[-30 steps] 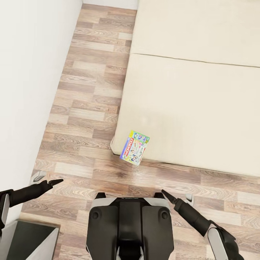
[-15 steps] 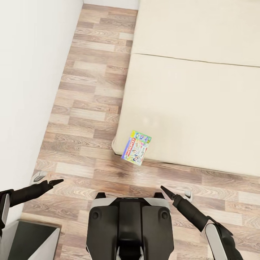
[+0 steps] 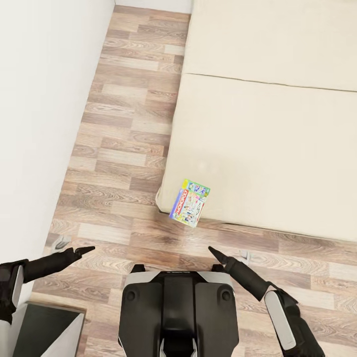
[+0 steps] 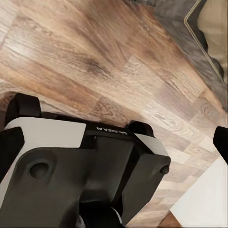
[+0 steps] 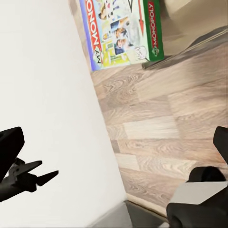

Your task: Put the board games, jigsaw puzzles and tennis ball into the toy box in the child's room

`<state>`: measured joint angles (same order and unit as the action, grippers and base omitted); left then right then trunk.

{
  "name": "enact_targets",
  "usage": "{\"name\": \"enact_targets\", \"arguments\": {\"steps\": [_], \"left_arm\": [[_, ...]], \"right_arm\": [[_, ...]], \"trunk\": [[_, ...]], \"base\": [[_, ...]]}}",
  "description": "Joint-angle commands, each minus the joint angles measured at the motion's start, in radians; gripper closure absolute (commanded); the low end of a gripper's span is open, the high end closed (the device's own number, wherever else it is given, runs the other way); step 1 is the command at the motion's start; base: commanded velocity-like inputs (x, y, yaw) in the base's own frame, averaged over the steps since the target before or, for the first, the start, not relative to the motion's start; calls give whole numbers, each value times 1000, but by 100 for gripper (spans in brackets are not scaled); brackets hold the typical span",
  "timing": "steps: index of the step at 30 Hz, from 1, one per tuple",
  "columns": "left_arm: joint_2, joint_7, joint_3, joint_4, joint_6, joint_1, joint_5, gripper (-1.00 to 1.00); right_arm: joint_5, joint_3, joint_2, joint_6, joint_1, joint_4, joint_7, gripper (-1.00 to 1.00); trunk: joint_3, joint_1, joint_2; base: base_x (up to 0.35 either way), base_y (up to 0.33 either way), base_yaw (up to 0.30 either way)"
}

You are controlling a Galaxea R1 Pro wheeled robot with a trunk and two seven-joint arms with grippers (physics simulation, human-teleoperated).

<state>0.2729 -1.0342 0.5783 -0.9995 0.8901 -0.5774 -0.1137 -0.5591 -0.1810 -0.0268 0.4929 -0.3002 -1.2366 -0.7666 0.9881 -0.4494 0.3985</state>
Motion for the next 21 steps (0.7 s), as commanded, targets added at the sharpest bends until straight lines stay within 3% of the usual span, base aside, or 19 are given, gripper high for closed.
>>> {"name": "enact_targets", "arguments": {"steps": [1, 5, 9, 17, 21], "left_arm": [[-3, -18, -4, -1, 6, -1, -11, -100], [-10, -63, -56, -1, 6, -1, -11, -100], [-11, -80, -85, -1, 6, -1, -12, -100], [-11, -91, -100, -1, 7, -1, -11, -100], [-10, -92, -101, -1, 8, -1, -11, -100]], "right_arm": [[-5, 6, -1, 2, -7, 8, -3, -100], [-7, 35, 2, -51, -48, 69, -12, -100], [-10, 46, 9, -70, -69, 108, -26, -100], [-9, 49, 3, -86, -87, 137, -30, -100], [-6, 49, 0, -92, -90, 144, -28, -100]], "trunk": [[1, -1, 2], [1, -1, 2], [1, -1, 2], [1, -1, 2], [13, -16, 30]], "base": [[0, 2, 0], [0, 1, 0], [0, 0, 0], [0, 0, 0], [0, 0, 0]]}}
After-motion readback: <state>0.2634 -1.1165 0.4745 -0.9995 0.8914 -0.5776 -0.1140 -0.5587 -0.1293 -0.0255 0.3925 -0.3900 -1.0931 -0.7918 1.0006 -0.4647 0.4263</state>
